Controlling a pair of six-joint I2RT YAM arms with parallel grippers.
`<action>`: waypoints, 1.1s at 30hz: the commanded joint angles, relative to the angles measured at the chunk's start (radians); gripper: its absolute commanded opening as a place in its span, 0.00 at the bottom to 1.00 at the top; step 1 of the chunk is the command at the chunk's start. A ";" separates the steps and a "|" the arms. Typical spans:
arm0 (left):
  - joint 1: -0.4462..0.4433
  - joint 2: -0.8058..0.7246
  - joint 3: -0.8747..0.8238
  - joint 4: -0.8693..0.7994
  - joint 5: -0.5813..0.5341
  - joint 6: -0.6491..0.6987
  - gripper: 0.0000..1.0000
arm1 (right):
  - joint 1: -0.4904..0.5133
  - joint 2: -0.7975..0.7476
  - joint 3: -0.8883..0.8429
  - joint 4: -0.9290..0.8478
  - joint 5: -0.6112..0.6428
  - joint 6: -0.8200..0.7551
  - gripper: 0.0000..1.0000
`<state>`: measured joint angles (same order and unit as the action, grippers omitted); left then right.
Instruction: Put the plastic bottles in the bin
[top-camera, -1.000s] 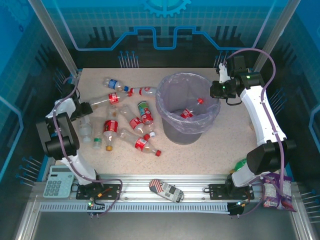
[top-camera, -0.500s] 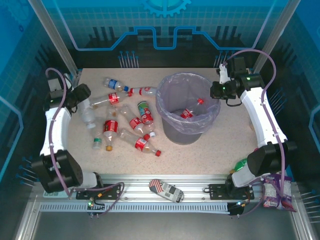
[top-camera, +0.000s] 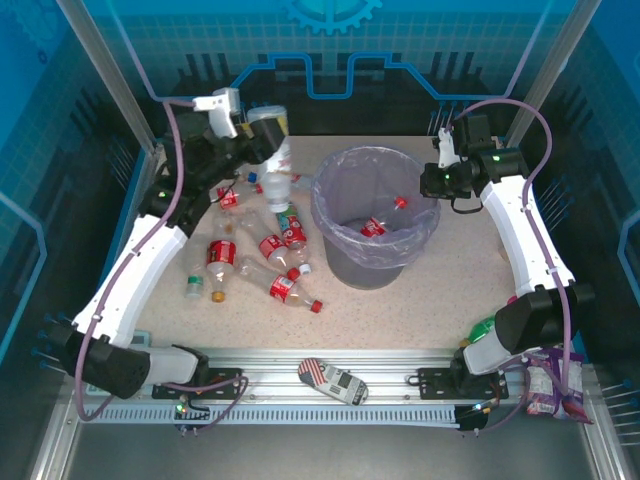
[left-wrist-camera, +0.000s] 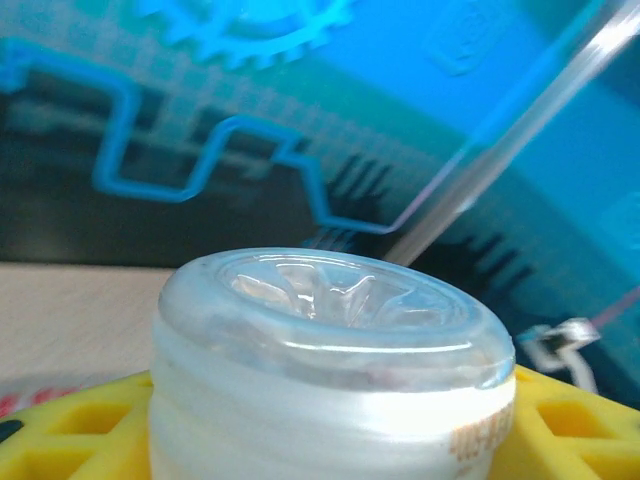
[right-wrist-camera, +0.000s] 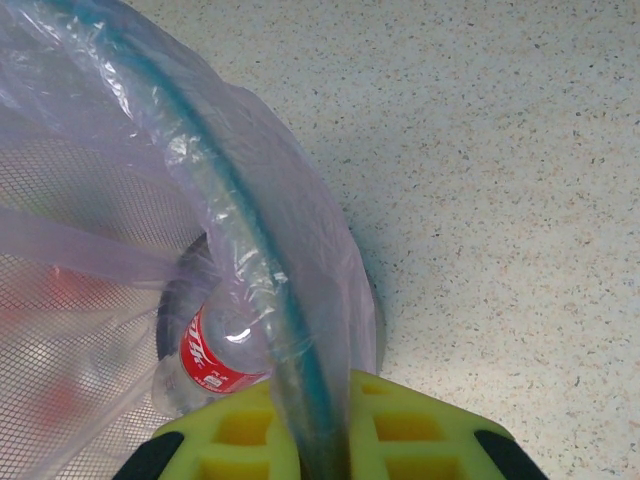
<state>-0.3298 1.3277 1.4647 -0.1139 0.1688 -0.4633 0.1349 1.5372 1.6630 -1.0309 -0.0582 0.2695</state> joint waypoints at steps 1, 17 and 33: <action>-0.090 0.075 0.041 0.178 -0.056 -0.021 0.53 | 0.028 -0.012 -0.011 -0.009 -0.008 0.023 0.08; -0.266 0.292 0.139 0.284 0.025 -0.021 0.54 | 0.044 -0.011 -0.014 -0.003 -0.009 0.039 0.10; -0.327 0.356 -0.040 0.334 0.032 -0.006 0.55 | 0.053 -0.012 0.010 -0.034 0.023 0.036 0.15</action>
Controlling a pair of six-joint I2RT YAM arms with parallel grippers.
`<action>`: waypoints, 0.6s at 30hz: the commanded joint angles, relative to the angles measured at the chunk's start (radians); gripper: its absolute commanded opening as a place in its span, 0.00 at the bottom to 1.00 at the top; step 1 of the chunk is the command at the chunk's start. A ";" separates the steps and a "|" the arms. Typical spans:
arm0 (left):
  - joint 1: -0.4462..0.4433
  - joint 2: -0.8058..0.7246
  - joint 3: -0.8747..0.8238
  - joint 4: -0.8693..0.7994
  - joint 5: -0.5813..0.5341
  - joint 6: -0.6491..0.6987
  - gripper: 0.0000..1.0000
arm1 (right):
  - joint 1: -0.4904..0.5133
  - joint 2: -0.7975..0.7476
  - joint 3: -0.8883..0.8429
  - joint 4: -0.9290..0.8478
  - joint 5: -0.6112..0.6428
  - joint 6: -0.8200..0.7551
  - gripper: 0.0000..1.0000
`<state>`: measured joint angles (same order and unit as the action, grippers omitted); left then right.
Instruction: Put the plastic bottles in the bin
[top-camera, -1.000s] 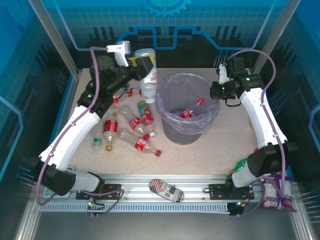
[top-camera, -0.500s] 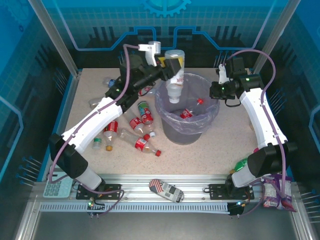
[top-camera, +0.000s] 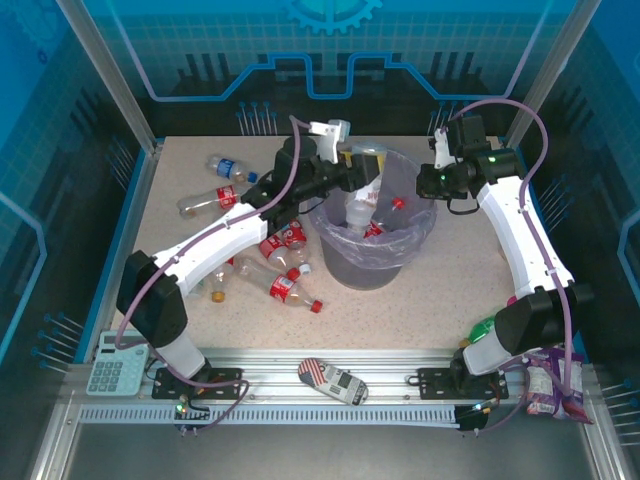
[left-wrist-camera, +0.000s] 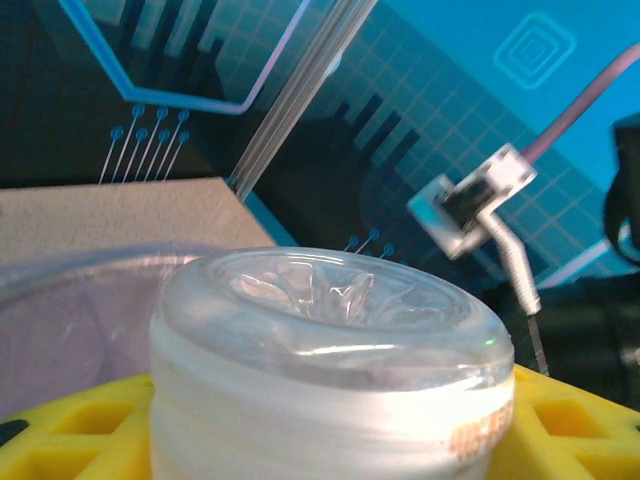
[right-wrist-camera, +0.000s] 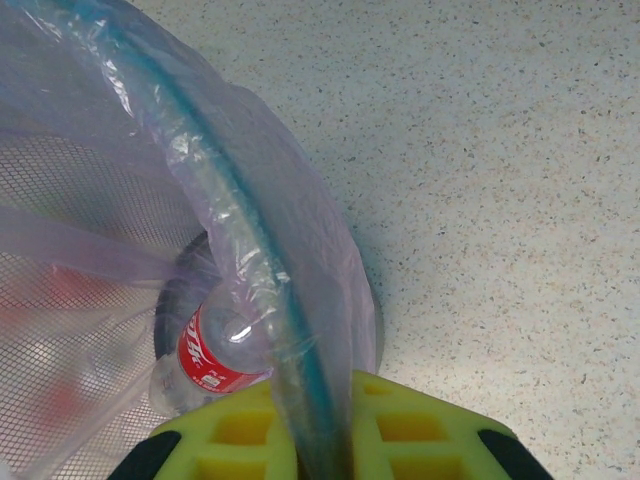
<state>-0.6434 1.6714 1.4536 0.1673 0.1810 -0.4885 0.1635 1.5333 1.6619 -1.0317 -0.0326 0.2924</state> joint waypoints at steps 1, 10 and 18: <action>-0.017 0.016 -0.041 0.063 0.028 0.022 0.55 | 0.025 -0.009 0.009 -0.034 -0.001 0.011 0.15; -0.036 0.060 -0.113 0.118 0.073 0.078 0.66 | 0.025 -0.013 0.010 -0.031 0.001 0.007 0.15; -0.040 0.068 -0.105 0.123 0.088 0.095 0.89 | 0.025 -0.013 0.013 -0.036 0.000 0.002 0.15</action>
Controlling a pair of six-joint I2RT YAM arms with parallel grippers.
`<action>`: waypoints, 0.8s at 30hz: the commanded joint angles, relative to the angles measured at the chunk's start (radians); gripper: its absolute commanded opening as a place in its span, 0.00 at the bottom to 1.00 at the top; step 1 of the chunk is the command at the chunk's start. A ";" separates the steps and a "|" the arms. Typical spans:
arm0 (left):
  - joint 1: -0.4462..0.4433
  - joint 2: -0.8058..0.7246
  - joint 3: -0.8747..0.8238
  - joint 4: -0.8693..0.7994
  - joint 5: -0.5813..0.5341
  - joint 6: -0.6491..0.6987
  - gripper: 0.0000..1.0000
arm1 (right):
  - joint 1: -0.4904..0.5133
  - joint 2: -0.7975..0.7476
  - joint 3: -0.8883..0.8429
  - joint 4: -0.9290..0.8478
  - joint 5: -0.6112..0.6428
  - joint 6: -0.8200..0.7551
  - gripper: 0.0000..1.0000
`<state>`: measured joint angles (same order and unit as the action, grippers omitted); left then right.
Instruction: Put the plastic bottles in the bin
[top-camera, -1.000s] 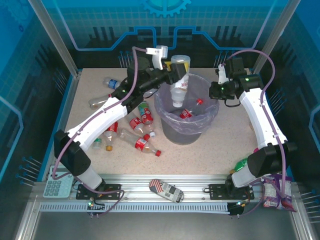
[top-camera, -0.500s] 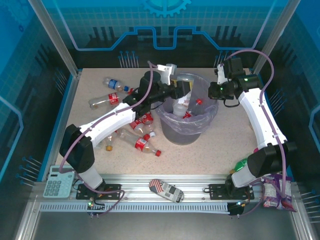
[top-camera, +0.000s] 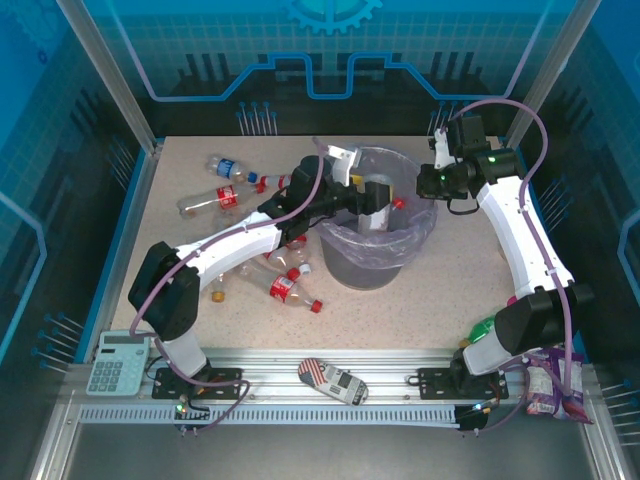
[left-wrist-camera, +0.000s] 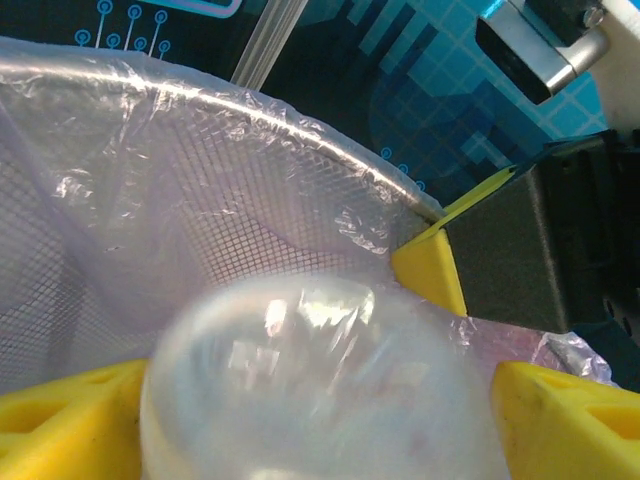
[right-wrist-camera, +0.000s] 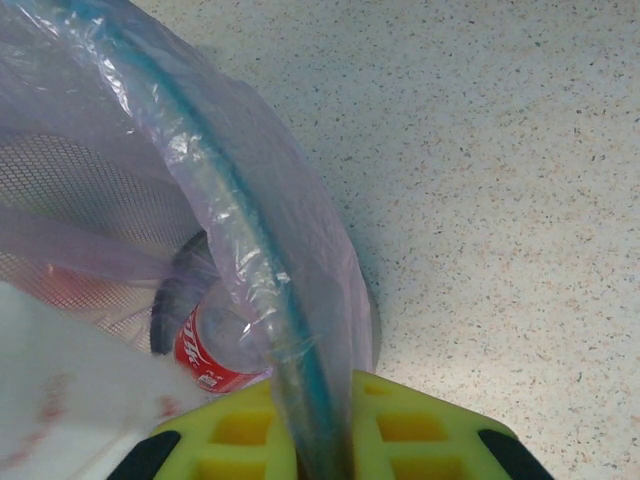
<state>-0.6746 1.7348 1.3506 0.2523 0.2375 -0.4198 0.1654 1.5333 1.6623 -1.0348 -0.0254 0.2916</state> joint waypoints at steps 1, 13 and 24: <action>-0.007 0.004 -0.001 0.038 0.034 0.028 0.89 | 0.022 -0.013 0.010 -0.032 -0.008 0.004 0.15; -0.008 -0.014 0.034 0.014 0.036 0.055 0.92 | 0.024 -0.013 0.007 -0.027 -0.010 0.005 0.15; 0.044 -0.129 0.195 -0.235 -0.038 0.203 0.96 | 0.025 -0.010 0.010 -0.025 -0.010 0.005 0.15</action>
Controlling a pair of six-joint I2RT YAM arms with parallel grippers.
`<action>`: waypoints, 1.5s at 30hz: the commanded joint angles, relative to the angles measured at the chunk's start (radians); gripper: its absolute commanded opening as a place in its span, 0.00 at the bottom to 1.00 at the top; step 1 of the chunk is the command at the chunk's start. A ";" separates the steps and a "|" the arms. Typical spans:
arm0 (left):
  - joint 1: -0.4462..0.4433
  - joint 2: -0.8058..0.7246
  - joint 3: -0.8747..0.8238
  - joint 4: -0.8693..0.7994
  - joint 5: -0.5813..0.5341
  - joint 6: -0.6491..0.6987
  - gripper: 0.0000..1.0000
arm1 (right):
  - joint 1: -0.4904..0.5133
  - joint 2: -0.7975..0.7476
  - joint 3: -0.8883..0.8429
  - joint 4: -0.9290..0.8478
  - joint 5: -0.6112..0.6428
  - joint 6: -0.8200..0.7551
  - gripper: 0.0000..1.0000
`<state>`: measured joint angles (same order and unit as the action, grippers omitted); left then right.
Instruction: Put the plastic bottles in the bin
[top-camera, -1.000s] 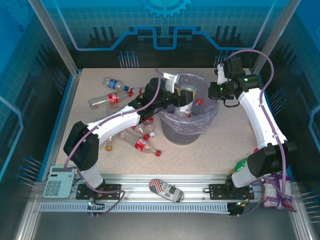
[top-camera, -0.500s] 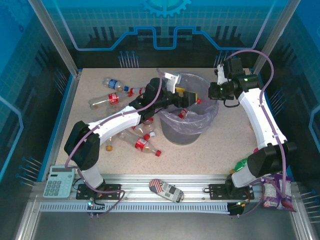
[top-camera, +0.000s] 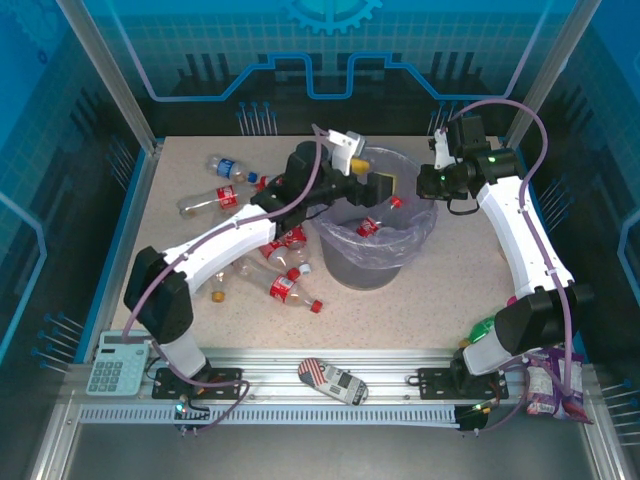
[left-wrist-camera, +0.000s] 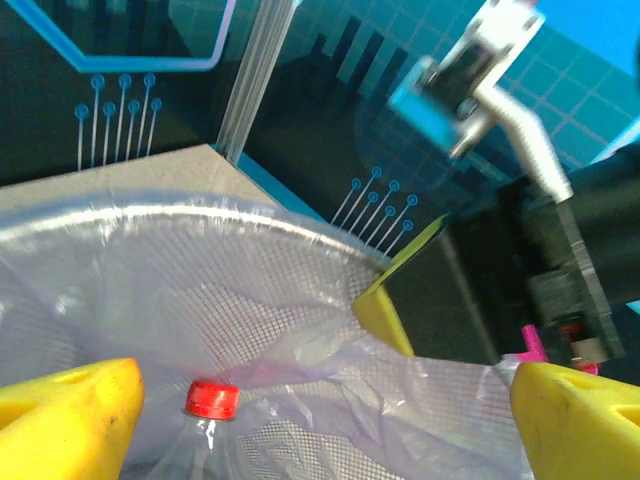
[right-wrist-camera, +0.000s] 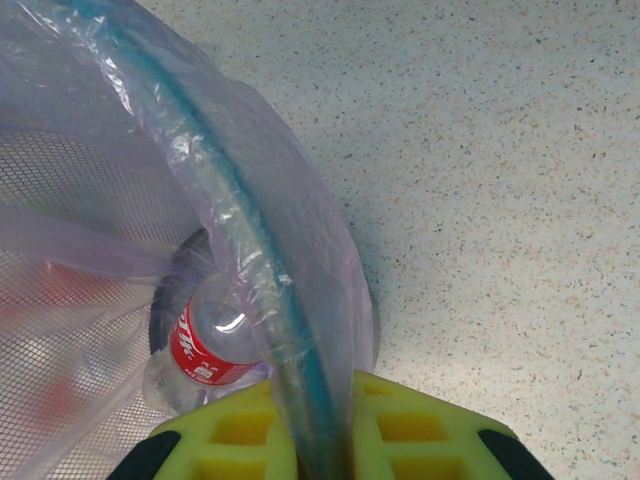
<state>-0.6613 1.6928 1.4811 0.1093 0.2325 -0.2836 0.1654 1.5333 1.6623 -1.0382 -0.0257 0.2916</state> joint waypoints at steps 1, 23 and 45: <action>0.051 -0.104 0.073 -0.122 -0.035 0.066 0.96 | 0.026 -0.010 0.008 -0.021 -0.010 0.004 0.15; 0.812 -0.407 -0.335 -0.720 -0.194 0.070 0.88 | 0.037 0.008 0.017 -0.013 -0.022 -0.003 0.15; 0.884 -0.167 -0.614 -0.533 -0.372 -0.019 0.89 | 0.039 0.056 0.040 0.005 -0.043 -0.020 0.15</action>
<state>0.2142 1.5002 0.8799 -0.4484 -0.1448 -0.2897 0.1768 1.5620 1.6840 -1.0233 -0.0368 0.2695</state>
